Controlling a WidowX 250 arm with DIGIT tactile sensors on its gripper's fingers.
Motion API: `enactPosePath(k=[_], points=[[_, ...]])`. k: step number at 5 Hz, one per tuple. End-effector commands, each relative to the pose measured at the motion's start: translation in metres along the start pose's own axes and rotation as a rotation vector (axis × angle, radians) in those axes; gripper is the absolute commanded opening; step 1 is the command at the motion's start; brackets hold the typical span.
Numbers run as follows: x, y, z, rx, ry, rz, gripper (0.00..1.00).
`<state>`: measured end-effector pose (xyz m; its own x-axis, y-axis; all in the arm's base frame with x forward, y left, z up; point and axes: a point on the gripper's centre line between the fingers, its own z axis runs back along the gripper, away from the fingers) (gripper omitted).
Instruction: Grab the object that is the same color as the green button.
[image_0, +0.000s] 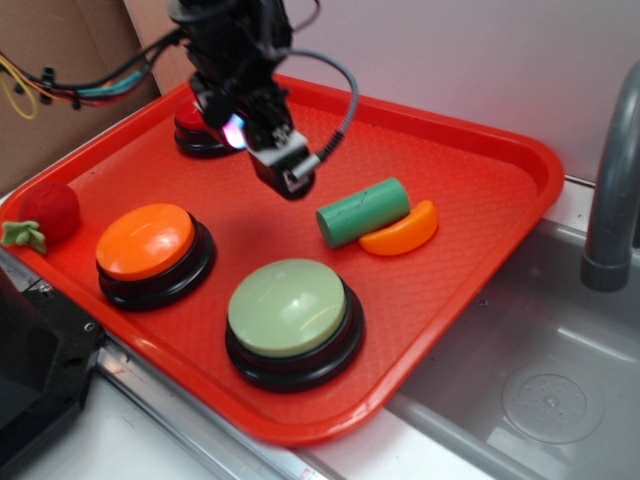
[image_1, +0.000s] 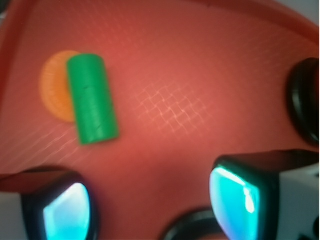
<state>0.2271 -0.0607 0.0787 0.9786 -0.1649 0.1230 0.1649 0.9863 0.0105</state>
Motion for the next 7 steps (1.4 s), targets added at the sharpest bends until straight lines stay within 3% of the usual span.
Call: enactPosePath(k=[1, 3, 4, 5, 6, 7], points=[[0.037, -0.015, -0.034, -0.106, -0.045, -0.116, 1.00], [0.038, -0.029, -0.049, -0.099, -0.033, -0.168, 1.00], [0.037, -0.027, -0.049, -0.100, -0.036, -0.151, 0.00], [0.038, -0.016, -0.045, -0.024, 0.001, -0.070, 0.00], [0.035, -0.001, -0.025, 0.031, 0.100, 0.015, 0.00], [0.030, 0.018, 0.008, 0.093, 0.119, 0.079, 0.00]])
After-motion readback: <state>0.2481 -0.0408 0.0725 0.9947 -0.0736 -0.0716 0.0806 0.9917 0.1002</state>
